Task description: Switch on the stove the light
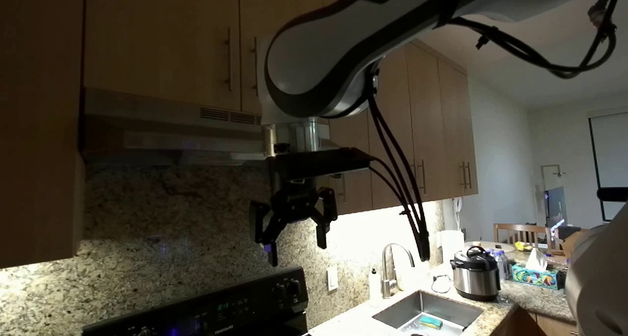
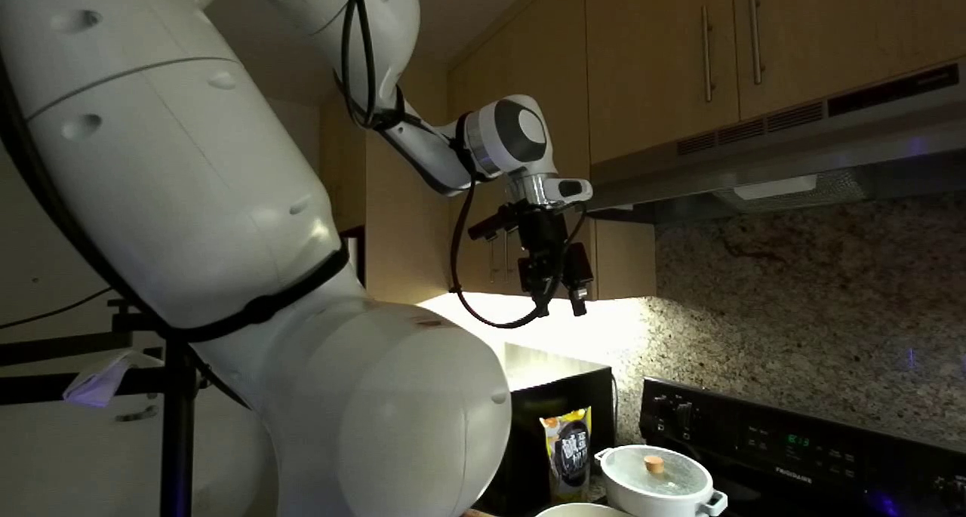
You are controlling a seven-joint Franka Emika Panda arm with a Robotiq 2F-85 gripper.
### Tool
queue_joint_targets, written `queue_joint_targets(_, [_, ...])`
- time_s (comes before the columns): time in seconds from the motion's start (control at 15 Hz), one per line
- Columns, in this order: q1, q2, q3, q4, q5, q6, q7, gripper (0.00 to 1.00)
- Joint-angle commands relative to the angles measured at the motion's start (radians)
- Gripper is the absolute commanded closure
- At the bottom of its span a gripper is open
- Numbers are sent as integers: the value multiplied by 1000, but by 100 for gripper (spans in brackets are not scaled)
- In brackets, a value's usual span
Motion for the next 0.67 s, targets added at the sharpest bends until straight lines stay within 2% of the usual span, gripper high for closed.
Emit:
queue_joint_targets(0.0, [21, 5, -18, 2, -13, -2, 11, 0])
queue_joint_targets(0.4, [-4, -13, 11, 43, -128, 47, 32, 0])
queue_joint_targets(0.6, [-20, -14, -12, 110, -198, 59, 0, 0])
